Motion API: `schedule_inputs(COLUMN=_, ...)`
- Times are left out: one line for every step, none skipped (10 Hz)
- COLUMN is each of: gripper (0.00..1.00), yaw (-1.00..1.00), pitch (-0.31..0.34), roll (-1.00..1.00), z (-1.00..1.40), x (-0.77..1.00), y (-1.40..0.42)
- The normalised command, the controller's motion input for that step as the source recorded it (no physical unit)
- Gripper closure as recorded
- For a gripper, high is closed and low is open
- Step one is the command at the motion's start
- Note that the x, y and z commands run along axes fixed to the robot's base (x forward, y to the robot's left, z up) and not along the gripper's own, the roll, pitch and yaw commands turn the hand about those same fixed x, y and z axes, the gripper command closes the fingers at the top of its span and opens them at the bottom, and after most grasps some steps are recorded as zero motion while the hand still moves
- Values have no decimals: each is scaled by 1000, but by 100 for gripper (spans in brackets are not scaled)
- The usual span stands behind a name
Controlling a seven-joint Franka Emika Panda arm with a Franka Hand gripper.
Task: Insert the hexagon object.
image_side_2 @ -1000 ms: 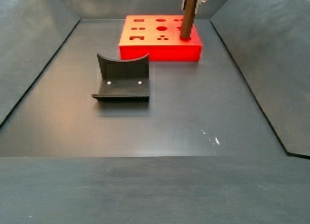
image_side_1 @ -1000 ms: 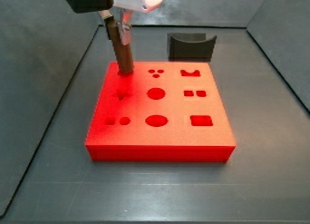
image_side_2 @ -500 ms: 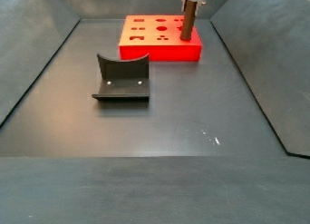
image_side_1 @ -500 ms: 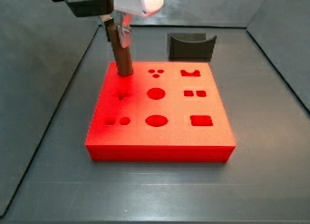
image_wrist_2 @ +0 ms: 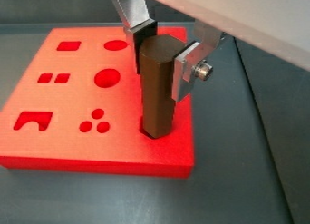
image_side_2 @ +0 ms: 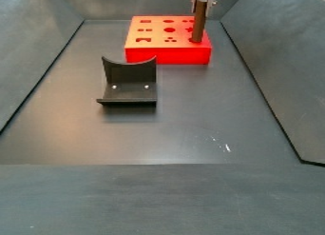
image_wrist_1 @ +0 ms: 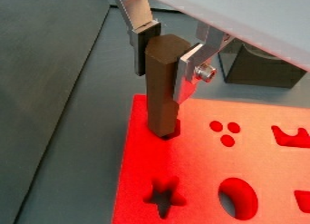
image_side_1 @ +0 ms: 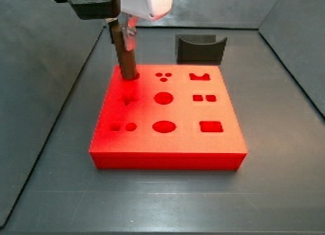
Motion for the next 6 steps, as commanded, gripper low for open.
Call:
schedule_inputs(gripper=100, yaw=0, pitch=74, roll=-199, z=-111, x=403, y=0)
schedule_inputs(gripper=100, yaw=0, pitch=36, roll=-204, z=-151, x=220, y=63)
schedule_inputs(gripper=100, yaw=14, pitch=0, roll=-91, z=-123, x=11, y=100)
schedule_inputs(gripper=100, yaw=17, pitch=0, roll=-117, z=-114, x=0, y=80)
schedule_inputs(gripper=100, yaw=40, pitch=-1, roll=-109, z=0, x=-71, y=37)
schedule_inputs(gripper=100, yaw=151, pitch=-113, roll=-46, z=140, x=-383, y=0)
